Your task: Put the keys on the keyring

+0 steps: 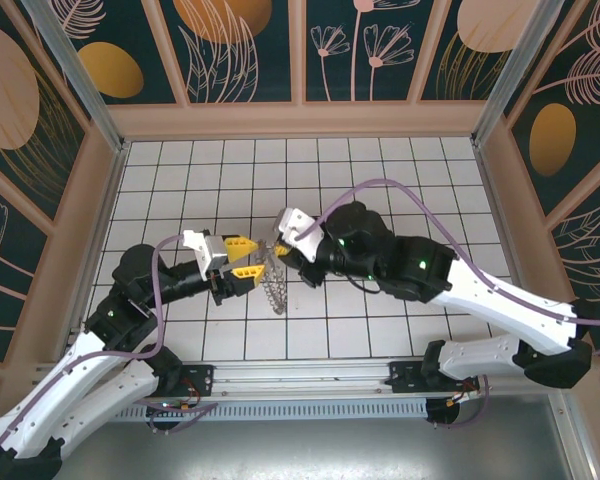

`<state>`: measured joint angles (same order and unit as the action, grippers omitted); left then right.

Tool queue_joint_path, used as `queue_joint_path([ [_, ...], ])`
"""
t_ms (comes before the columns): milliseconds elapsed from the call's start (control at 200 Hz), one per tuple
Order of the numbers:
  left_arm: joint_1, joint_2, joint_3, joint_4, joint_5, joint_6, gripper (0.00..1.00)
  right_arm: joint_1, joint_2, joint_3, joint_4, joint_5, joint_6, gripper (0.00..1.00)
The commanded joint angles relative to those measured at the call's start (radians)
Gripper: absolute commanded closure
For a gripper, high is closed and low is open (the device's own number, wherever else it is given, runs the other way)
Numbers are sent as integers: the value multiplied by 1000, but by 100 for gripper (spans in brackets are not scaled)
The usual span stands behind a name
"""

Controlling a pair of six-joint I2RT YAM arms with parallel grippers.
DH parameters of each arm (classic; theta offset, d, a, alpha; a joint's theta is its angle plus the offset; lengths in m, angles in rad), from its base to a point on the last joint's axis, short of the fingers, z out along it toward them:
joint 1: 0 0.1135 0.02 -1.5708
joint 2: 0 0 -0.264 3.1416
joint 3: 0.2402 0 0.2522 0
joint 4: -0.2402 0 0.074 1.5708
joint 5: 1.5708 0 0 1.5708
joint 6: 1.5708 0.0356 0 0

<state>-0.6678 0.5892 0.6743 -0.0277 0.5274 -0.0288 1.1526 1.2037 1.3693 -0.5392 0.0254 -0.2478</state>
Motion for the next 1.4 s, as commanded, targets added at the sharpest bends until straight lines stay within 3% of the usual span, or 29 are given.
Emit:
queue_joint_path([
  [0,2,-36,-70,53,-185,-63,50,-103,62,45,-61,-6,33,100],
  [120,1,-76,-155,100,-364,-149,47,-210,154,59,-61,-77,38,100],
  [235,1,-101,-222,126,-440,-208,44,-306,265,97,-34,-135,30,100],
  [395,1,-86,-270,138,-492,-278,34,-396,447,199,11,-213,38,100],
  [425,1,-82,-274,142,-500,-291,24,-406,480,224,18,-220,43,100],
  [470,1,-75,-280,155,-503,-312,17,-414,532,259,26,-230,54,100],
  [671,1,-50,-308,239,-499,-347,14,-443,665,282,100,-277,135,100],
  [826,1,-34,-285,225,-563,-279,9,-446,625,110,199,-305,205,100],
  [981,1,21,-237,209,-616,-252,2,-440,493,-161,343,-329,303,100],
  [1191,2,110,-233,272,-624,-285,2,-431,364,-442,458,-356,402,100],
  [1396,1,193,-205,272,-699,-305,1,-432,290,-572,498,-333,458,79],
])
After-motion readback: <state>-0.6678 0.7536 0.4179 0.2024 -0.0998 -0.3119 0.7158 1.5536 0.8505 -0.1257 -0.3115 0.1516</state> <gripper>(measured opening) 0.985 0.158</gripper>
